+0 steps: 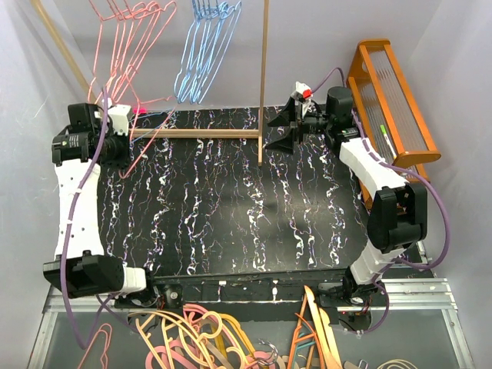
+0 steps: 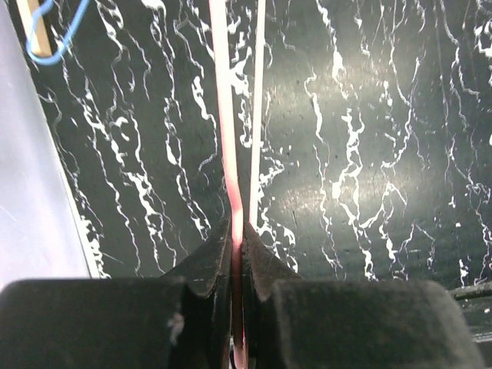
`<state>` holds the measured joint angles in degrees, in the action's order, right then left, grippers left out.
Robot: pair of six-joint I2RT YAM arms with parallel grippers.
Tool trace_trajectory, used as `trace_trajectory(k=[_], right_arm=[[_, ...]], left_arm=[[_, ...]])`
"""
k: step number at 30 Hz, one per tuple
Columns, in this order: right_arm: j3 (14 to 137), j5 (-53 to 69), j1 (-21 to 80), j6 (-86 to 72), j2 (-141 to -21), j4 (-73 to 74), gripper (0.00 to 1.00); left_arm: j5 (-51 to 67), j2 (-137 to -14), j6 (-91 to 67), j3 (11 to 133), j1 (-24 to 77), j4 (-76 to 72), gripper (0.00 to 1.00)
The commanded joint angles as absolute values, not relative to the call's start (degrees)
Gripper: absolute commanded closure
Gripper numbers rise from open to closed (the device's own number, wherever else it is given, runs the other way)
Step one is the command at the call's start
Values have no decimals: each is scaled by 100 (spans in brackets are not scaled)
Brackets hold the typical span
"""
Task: Organize the hangers
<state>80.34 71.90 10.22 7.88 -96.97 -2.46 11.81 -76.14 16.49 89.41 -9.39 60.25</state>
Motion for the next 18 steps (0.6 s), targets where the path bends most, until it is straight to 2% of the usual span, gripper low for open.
trace_trajectory(k=[1,11,15,18], right_arm=[[7893,7134,1034,718,-9286,-641,2],[7684,6833,1105,753,-9172,-469,2],[7670,6773,1112,878,-9163,-318,2],[7635,6734,1124,1010,-9145,-180,2]], left_arm=[[1409,-7767,1695,9776,-721,6193,100],[1347,-9115,1744,12193,-525,5889,100],[1174,-9406,1662,12747,-527,5404,100],[1151,-9344,1663,12724,-534,4782,100]])
